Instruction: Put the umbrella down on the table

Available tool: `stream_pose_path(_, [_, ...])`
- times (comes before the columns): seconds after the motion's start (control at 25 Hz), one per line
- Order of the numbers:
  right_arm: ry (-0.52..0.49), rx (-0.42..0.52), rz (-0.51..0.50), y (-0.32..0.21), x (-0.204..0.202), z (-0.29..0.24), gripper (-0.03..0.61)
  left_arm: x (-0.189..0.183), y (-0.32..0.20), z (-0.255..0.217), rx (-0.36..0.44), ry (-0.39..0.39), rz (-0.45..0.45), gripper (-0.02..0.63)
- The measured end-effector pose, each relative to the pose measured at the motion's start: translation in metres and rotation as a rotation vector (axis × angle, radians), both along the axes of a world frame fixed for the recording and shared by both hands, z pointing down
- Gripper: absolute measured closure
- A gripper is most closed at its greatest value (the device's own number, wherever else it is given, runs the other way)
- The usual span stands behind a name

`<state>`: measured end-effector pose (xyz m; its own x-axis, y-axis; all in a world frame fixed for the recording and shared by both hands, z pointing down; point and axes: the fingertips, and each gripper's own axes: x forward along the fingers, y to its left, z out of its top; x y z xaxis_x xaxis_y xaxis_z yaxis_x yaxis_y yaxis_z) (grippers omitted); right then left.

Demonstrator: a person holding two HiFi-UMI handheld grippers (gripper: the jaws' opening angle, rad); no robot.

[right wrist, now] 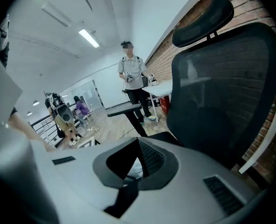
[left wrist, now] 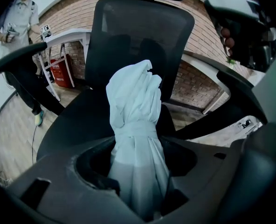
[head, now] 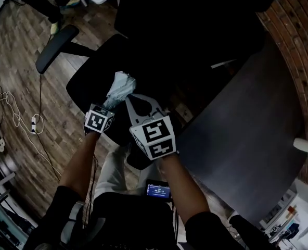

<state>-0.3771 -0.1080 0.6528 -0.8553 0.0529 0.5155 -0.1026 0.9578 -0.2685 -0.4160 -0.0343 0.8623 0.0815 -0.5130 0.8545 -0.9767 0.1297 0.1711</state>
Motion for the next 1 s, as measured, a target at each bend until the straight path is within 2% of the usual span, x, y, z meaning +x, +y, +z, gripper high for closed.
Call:
stream_pose_path(0.16, [0.031,0.065,-0.005,-0.004,0.004,-0.004,0.571,-0.007,-0.003,-0.034,0.060,-0.011,-0.011,0.336])
stream_pose_path(0.6, [0.057,0.079,0.012,-0.002,0.020,-0.051,0.572,-0.001,-0.008,-0.135,0.156,-0.051,-0.013,0.336])
stream_pose_path(1.0, [0.053,0.106,0.035,0.001,0.043,-0.093,0.571,0.023,-0.008,-0.213,0.266,-0.048,-0.037,0.336])
